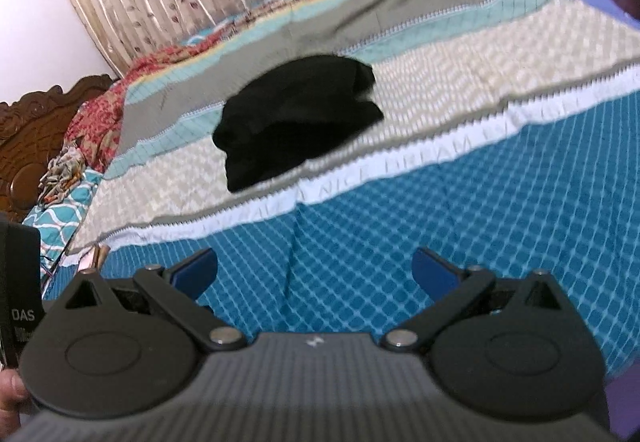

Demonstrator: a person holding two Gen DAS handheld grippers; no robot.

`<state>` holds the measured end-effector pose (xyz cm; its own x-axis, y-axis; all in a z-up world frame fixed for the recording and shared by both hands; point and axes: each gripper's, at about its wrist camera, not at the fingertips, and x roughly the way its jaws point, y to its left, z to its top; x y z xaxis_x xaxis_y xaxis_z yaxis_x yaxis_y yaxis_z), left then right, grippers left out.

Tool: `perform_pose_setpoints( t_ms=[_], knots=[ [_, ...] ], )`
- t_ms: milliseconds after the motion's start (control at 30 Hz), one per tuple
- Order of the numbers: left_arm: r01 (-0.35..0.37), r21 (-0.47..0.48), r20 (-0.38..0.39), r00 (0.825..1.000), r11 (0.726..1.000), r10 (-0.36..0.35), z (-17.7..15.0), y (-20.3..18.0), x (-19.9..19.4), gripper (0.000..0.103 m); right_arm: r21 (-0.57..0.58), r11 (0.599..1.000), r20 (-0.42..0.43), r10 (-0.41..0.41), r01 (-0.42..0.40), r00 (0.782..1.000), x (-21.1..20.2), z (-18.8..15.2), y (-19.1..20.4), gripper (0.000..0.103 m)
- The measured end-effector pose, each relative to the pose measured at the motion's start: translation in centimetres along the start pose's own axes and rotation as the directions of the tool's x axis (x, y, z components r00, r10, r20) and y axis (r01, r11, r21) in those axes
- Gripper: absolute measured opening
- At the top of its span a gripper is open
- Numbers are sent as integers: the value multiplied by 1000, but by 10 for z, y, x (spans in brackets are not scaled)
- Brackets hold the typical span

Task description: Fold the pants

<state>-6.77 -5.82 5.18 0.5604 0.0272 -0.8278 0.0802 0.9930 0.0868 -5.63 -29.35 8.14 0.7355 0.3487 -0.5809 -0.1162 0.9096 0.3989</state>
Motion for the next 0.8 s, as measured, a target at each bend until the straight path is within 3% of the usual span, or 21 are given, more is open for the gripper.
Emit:
perform_pose_setpoints(
  t_ms=[233, 800],
  knots=[
    [-14, 7, 31, 999, 1000, 14, 4, -5, -11, 103, -24, 1000, 38, 15, -14, 999, -7, 4, 3, 103],
    [-42, 19, 51, 998, 999, 41, 4, -7, -18, 103, -20, 1000, 36, 17, -16, 999, -8, 2, 5, 103]
  ],
)
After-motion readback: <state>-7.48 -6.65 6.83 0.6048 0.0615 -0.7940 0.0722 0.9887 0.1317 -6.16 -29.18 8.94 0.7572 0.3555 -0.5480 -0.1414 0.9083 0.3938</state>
